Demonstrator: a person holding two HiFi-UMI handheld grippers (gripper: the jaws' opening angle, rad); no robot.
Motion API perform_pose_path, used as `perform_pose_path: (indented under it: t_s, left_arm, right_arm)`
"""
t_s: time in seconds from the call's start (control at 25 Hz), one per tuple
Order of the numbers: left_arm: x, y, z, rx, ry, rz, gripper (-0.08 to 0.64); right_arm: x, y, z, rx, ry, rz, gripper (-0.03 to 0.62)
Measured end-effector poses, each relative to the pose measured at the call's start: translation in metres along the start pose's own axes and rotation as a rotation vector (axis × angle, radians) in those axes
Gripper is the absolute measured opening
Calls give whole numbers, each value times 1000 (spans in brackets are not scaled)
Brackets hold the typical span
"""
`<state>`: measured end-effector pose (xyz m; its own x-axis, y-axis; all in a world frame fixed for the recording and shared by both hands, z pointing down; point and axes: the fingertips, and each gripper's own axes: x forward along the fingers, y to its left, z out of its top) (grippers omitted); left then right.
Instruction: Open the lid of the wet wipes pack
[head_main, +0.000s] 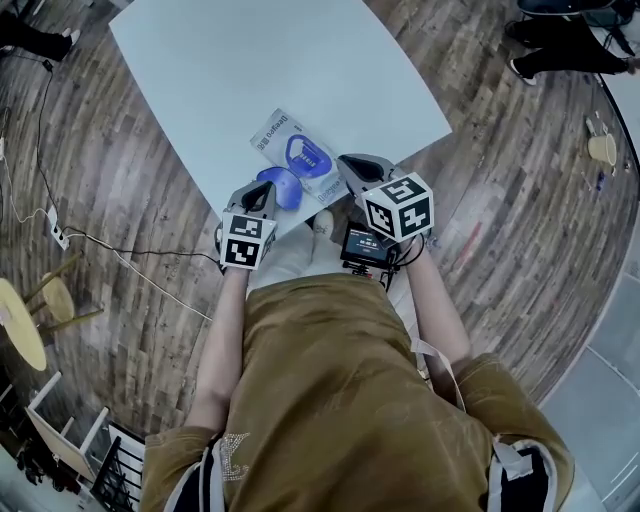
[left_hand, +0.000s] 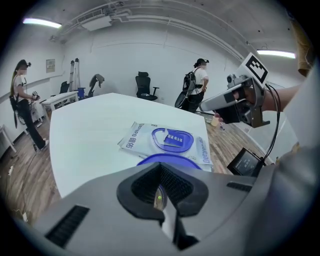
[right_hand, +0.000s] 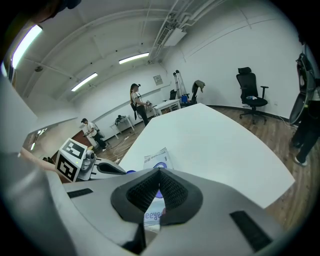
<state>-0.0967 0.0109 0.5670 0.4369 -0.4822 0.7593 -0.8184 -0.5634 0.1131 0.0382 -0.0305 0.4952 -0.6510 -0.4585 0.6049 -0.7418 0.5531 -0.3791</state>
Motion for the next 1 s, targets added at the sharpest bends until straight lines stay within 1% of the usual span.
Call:
perform_pose_path:
  t_s: [0.4, 0.6, 0.72, 0.8, 1.0]
  left_arm:
    - [3, 4, -12, -21, 24, 3, 5]
    - [5, 1, -17, 0, 46, 3, 5]
    - [10, -1, -27, 22, 90, 1, 5]
    - [14, -2, -34, 17, 113, 0, 5]
    - [16, 1, -32, 19, 105, -2, 5]
  right_arm:
    - [-3, 0, 3, 8, -18, 2, 8]
    - [-5, -1, 0, 7, -19, -2, 8]
    - [-8, -2, 0, 4, -17, -9, 8]
    - [-10, -1, 0, -1, -18, -16, 8]
    - [-10, -2, 2, 1, -24, -31, 8]
